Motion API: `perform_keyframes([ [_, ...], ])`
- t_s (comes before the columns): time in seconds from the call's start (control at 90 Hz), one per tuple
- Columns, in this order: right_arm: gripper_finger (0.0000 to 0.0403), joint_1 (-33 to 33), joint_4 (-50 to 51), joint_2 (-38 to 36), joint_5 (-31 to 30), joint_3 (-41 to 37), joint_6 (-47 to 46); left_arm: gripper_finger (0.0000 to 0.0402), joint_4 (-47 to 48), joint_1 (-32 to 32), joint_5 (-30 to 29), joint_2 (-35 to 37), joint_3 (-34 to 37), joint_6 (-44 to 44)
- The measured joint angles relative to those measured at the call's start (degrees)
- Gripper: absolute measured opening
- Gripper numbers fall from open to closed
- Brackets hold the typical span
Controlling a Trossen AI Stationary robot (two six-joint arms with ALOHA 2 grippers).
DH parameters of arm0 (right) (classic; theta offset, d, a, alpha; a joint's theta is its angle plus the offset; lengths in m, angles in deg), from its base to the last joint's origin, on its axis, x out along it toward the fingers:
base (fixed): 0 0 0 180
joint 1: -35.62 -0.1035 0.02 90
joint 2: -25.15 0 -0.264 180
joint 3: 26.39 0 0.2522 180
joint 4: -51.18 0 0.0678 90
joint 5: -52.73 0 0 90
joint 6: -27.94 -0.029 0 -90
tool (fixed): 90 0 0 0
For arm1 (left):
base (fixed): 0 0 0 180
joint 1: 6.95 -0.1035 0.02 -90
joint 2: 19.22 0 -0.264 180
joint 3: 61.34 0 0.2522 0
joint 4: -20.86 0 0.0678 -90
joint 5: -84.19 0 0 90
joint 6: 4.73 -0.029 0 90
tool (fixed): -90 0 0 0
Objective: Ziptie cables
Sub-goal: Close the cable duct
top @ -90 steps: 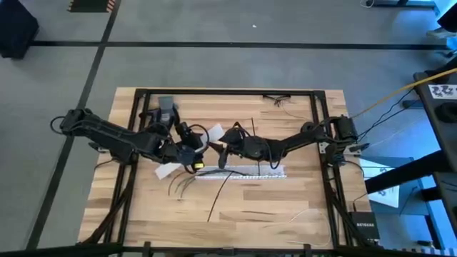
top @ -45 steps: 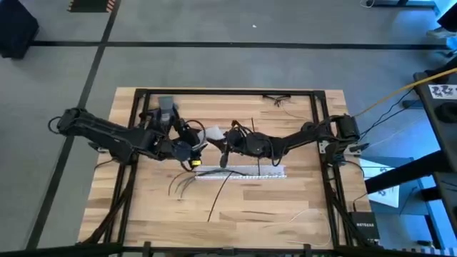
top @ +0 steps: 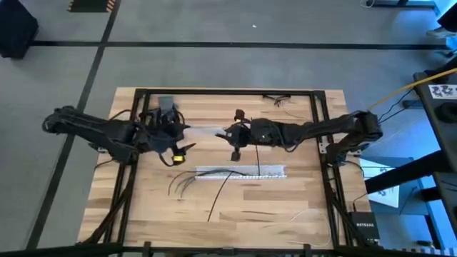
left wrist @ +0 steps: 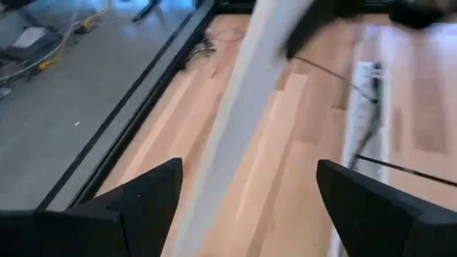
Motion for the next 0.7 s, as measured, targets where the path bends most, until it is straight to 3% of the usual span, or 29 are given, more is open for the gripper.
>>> perform_keyframes([
  [0.122,0.0013,0.0,12.1,0.02,6.13,7.57,2.96,0.0317,-1.56,-1.22,3.28,-1.36,0.17,-2.28],
  [0.278,0.0013,-0.04,22.92,0.04,6.86,14.93,5.35,0.0318,-7.67,-2.1,5.38,-3.99,0.17,-6.33],
  [0.7,0.0013,-0.07,27.96,0.59,8.35,17.64,6.97,0.0301,-23.91,-4.19,12.28,-7.58,0.17,-12.23],
])
